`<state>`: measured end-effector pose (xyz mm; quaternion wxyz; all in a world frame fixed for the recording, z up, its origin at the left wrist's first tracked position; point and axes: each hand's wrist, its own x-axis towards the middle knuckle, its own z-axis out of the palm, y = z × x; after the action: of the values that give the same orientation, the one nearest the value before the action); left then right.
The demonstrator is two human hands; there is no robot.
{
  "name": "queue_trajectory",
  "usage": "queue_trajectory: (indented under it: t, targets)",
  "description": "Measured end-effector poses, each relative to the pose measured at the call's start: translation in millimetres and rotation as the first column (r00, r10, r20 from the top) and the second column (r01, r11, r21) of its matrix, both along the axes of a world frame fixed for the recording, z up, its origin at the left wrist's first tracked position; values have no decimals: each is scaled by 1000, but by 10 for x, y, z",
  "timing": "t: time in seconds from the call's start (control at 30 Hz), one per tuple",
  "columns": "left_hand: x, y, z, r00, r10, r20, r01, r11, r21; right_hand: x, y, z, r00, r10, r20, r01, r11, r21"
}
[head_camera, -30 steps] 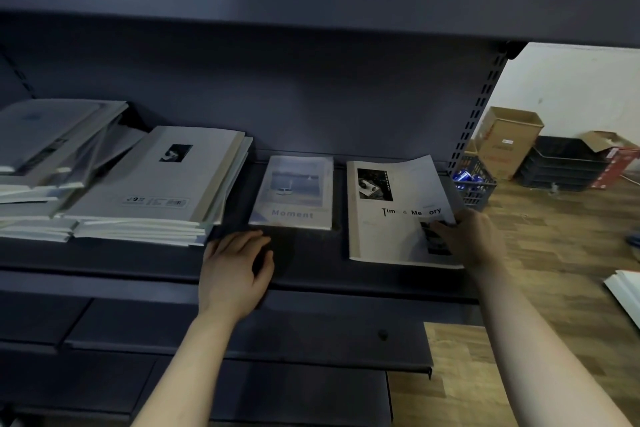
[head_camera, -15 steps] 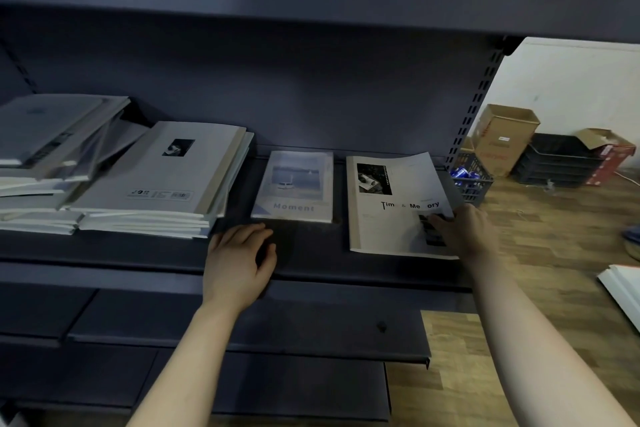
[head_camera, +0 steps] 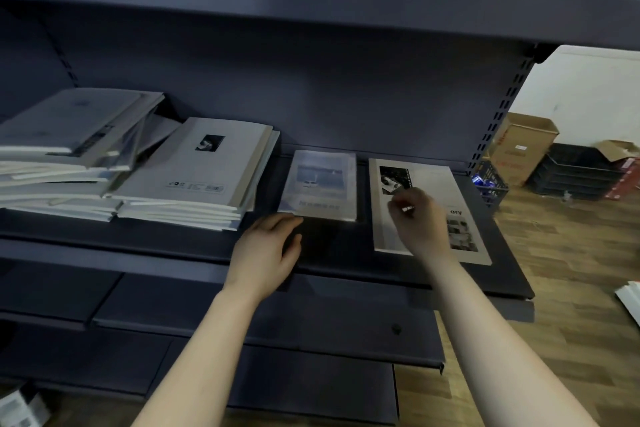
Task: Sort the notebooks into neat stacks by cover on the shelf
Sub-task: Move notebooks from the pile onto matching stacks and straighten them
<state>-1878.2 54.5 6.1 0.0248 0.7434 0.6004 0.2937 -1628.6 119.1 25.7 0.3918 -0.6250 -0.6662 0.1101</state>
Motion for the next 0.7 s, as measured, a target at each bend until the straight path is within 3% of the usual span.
queue_trajectory:
  t: [0.2,0.47,0.7]
  targets:
    - [-324,-94,297,985,-138,101,131,988,78,-909,-3,23,955,221,-196,-260,943,-208]
    - [-1153,-125,493,1000,-15,12,13,994,108,-2028,-110,169,857,221,-466,-365,898,-247]
    - [-1613,-69,513,997,-3,-81,9,997,76,-2412,-3,216,943,56,-328,-167,932,-322]
